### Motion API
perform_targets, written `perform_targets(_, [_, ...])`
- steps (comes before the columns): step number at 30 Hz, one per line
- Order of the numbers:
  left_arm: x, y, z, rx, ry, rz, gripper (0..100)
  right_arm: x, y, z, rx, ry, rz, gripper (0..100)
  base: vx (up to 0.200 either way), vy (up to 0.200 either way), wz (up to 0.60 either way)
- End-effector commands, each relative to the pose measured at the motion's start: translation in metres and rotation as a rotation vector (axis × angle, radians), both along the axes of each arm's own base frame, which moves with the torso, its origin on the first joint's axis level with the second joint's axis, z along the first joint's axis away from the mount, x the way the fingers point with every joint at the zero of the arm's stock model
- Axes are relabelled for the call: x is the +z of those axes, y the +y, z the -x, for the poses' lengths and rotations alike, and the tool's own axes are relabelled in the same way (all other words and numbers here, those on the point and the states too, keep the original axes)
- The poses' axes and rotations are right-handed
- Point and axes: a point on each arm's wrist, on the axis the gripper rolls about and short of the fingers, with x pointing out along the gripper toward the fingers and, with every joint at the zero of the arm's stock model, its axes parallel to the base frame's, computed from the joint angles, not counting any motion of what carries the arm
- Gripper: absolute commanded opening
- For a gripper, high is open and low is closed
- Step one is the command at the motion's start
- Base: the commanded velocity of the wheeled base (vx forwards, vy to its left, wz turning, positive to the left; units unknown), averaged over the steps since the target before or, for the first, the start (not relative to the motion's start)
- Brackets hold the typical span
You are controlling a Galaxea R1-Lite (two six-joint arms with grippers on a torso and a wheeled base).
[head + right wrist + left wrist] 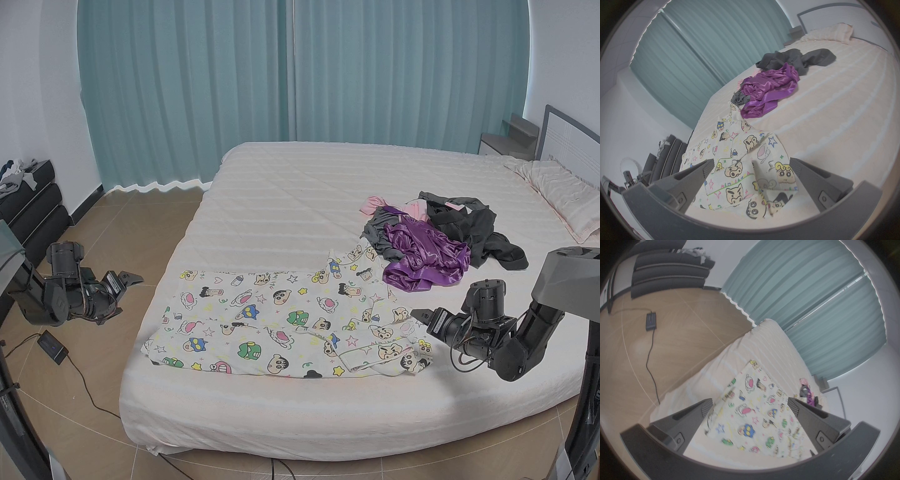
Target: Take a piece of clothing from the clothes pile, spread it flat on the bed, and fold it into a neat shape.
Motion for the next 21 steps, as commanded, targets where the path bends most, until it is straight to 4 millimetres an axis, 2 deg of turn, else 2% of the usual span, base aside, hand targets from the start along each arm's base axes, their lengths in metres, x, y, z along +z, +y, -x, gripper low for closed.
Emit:
perform_targets(1, [0.030,-0.004,0.034,0.012,-0.037,0.082,100,0.018,0.008,0.020,-0.028,-0.014,-0.031,100,0.200,0.000,0.00])
perform_targets(3, [0.029,-0.010,0.051,-0.024,-0.013,0.145,100,0.015,0.016,0.026,-0.027,0.004,-0.045,100,0.200,0.000,0.00])
perform_targets(7, [0.020,-0.018,0.065,-0.043,0.043,0.236,100,0.015,0.021,0.029,-0.050,0.024,-0.113,100,0.200,0.000,0.00])
perform_targets(11, [0.015,-0.018,0.062,-0.028,0.037,0.269,100,0.014,0.021,0.031,-0.064,0.036,-0.134,100,0.200,0.000,0.00])
perform_targets(14, [0.004,-0.018,0.058,-0.024,0.047,0.275,100,0.009,0.019,0.033,-0.073,0.057,-0.137,100,0.200,0.000,0.00])
perform_targets(21, [-0.003,-0.018,0.058,-0.022,0.068,0.282,100,0.000,0.021,0.029,-0.071,0.036,-0.145,100,0.200,0.000,0.00])
